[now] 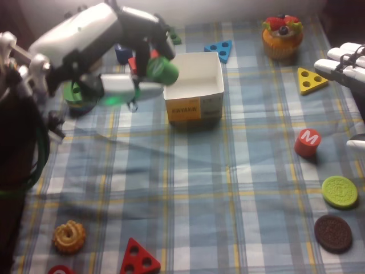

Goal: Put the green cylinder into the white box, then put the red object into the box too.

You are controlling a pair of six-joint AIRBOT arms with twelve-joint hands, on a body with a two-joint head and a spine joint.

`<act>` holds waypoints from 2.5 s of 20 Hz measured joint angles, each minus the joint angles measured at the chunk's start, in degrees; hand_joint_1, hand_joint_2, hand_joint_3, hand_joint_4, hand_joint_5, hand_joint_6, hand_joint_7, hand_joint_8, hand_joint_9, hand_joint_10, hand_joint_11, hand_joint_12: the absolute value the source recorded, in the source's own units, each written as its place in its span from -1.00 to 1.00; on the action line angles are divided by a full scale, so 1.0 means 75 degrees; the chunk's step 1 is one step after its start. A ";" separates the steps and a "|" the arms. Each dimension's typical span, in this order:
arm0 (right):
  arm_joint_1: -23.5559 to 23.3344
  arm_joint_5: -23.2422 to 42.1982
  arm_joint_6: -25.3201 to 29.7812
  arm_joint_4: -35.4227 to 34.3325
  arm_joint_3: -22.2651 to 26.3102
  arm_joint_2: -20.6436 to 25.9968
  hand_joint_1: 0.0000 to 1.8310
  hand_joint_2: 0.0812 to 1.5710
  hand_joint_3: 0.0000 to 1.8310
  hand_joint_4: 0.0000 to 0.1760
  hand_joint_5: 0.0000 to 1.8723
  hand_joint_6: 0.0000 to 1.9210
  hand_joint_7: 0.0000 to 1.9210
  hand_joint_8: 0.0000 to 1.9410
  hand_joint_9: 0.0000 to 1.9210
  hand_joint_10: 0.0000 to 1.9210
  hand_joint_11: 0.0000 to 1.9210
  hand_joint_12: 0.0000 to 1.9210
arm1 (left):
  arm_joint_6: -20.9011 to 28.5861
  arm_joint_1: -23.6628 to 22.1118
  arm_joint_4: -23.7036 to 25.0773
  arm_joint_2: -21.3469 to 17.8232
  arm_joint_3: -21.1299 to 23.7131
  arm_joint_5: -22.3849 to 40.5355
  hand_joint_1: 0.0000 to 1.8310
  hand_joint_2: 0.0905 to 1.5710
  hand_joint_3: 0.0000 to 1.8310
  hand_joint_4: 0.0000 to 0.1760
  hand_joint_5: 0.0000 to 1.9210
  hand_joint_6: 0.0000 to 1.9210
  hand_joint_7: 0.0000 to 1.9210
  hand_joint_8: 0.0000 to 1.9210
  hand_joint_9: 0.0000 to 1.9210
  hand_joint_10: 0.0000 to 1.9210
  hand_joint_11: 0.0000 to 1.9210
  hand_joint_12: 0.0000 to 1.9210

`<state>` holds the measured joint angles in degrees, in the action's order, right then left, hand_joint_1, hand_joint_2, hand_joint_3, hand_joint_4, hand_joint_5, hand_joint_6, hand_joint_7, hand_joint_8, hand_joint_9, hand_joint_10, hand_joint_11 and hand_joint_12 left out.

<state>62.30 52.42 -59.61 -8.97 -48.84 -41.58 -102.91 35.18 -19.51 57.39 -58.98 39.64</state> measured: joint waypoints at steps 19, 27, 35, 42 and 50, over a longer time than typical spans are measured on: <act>0.0015 0.0050 0.0388 0.0099 -0.0178 -0.0294 -0.38 0.60 -1.00 -0.79 -1.00 -1.00 -0.94 -0.99 -0.91 -0.97 -1.00 -0.34 | -0.1632 -0.0705 -0.1148 0.0787 -0.0644 -0.1364 -0.03 0.28 -1.00 -0.68 -0.47 -1.00 -0.60 -0.60 -0.96 -0.17 -1.00 0.28; -0.0323 -0.0475 0.0775 0.0382 -0.0612 -0.0874 -0.26 0.53 -1.00 -1.00 -0.83 -0.88 -0.78 -0.98 -1.00 -0.38 -1.00 0.58 | 0.1195 0.0117 0.0277 -0.0402 0.0230 0.0478 0.03 0.35 -1.00 -1.00 -0.46 -0.99 -0.42 -0.92 -0.79 -0.32 -1.00 0.42; -0.0664 -0.1329 0.0778 0.0460 -0.1154 -0.1550 -0.06 0.54 -1.00 -1.00 -0.69 -0.60 -0.57 -0.53 -0.96 0.23 -1.00 0.75 | 0.1393 0.0501 0.0428 -0.0682 0.0595 0.1408 0.09 0.44 -1.00 -1.00 -0.42 -0.99 -0.38 -0.96 -0.85 -0.10 -1.00 0.37; -0.0720 -0.1577 0.0778 0.0440 -0.1259 -0.1635 0.26 0.59 -1.00 -1.00 -0.36 0.48 -0.16 0.40 -0.63 0.44 -1.00 0.99 | 0.1396 0.0586 0.0425 -0.0737 0.0685 0.1556 0.11 0.46 -1.00 -1.00 -0.37 -0.99 -0.35 -0.98 -0.84 -0.17 -1.00 0.27; -0.1052 -0.1513 0.1029 0.0664 -0.1300 -0.1679 0.21 0.63 -1.00 -0.89 -0.36 0.59 -0.26 0.52 -0.64 0.62 -1.00 1.00 | 0.1396 0.0793 0.0402 -0.0848 0.0746 0.1801 0.06 0.48 -1.00 -1.00 -0.39 -1.00 -0.36 -0.99 -0.83 -0.20 -1.00 0.30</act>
<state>54.41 41.08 -51.90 -3.99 -58.59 -54.17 -92.44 41.12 -16.49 51.03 -53.39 53.15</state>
